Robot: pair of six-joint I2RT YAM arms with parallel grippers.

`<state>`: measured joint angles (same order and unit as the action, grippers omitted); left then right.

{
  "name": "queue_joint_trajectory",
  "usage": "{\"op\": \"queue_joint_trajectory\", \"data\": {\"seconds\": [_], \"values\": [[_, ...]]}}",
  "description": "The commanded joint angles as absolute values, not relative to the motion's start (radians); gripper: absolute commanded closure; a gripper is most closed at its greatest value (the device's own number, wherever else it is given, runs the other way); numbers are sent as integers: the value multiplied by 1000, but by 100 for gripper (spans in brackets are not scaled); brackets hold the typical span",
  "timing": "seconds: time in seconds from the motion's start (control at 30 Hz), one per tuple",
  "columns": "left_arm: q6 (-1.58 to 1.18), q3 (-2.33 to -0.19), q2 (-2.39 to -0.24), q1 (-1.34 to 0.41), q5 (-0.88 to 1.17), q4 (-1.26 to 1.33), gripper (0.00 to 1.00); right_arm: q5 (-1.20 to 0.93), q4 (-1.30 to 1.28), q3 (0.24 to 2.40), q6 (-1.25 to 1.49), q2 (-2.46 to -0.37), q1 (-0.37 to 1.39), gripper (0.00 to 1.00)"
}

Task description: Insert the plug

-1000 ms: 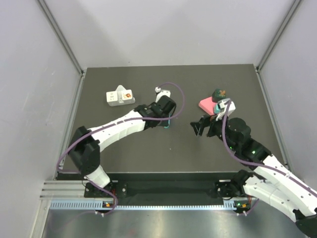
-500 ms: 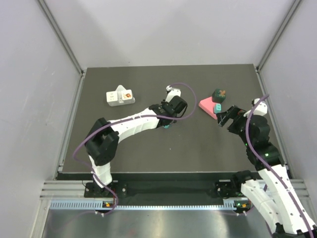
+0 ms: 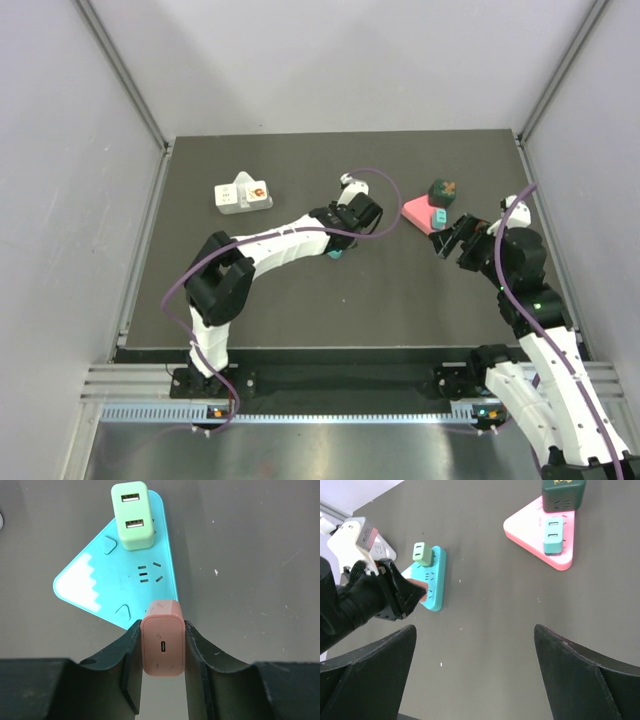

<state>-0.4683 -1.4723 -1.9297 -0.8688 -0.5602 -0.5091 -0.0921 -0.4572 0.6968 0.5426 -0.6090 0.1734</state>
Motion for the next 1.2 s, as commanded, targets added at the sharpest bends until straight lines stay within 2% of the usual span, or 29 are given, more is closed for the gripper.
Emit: {"op": "queue_joint_trajectory", "data": {"seconds": [0.0,0.63,1.17], "values": [[-446,-1513,-1936,-847,-557,-534,100,-124,-420,726,534,-615,156,0],[-442,-1548,-1977,-796,-468,-633,100,-146,-402,707,534,-620,149,0],[-405,-1479,-2006,-769,-394,-554,100,-150,-393,692,531,-617,143,0]]}}
